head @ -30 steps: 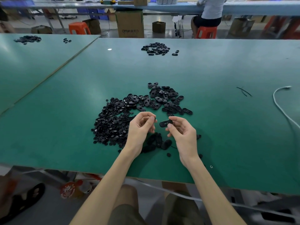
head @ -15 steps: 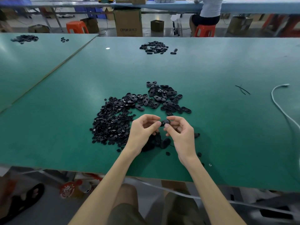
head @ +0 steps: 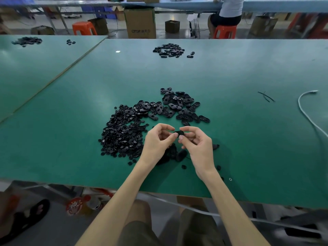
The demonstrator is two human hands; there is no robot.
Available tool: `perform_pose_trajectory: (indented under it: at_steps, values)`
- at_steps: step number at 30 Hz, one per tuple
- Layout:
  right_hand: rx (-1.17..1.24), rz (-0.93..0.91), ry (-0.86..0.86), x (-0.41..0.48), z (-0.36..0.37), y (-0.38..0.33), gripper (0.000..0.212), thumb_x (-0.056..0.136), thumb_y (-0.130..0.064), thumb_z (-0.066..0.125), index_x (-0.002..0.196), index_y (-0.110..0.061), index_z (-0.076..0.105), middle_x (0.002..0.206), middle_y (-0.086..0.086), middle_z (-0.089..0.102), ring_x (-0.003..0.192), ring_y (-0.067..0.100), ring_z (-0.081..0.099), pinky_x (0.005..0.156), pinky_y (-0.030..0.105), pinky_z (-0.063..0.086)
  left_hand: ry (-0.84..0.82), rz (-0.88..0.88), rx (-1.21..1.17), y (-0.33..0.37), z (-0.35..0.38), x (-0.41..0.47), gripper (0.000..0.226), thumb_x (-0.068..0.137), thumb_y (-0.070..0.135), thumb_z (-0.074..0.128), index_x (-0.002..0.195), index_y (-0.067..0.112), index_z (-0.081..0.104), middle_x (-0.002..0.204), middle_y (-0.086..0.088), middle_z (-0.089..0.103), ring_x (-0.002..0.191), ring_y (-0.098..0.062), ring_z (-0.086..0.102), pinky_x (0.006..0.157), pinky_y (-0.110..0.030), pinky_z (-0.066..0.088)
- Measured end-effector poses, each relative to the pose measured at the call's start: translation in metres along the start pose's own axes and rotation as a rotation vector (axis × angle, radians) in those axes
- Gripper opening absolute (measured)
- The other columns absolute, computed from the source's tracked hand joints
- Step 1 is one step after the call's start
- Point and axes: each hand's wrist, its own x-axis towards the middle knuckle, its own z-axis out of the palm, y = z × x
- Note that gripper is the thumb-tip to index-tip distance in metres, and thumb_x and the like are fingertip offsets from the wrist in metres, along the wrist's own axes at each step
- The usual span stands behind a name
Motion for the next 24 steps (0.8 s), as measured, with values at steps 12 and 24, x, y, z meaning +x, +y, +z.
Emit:
perform_pose_trajectory:
  at_steps: [12, 24]
  values:
    - [0.009, 0.009, -0.022, -0.0009, 0.0007, -0.0020, 0.034, 0.092, -0.002, 0.075, 0.097, -0.035, 0.076, 0.087, 0.001, 0.078, 0.081, 0.019, 0.076, 0.069, 0.026, 0.057, 0.005, 0.017, 0.033, 0.0047, -0.0025, -0.0007, 0.005, 0.092, 0.015, 0.077, 0.093, 0.015, 0.072, 0.081, -0.006, 0.073, 0.069, -0.013, 0.064, 0.062, -0.026, 0.055]
    - [0.030, -0.004, -0.024, -0.0018, -0.0001, -0.0006, 0.029, 0.095, -0.003, 0.071, 0.103, -0.030, 0.077, 0.084, -0.001, 0.077, 0.083, 0.020, 0.077, 0.068, 0.023, 0.057, 0.019, 0.042, 0.023, 0.0032, -0.0030, -0.0012, 0.003, 0.093, 0.013, 0.075, 0.092, 0.014, 0.073, 0.082, -0.011, 0.070, 0.066, -0.015, 0.060, 0.061, -0.028, 0.054]
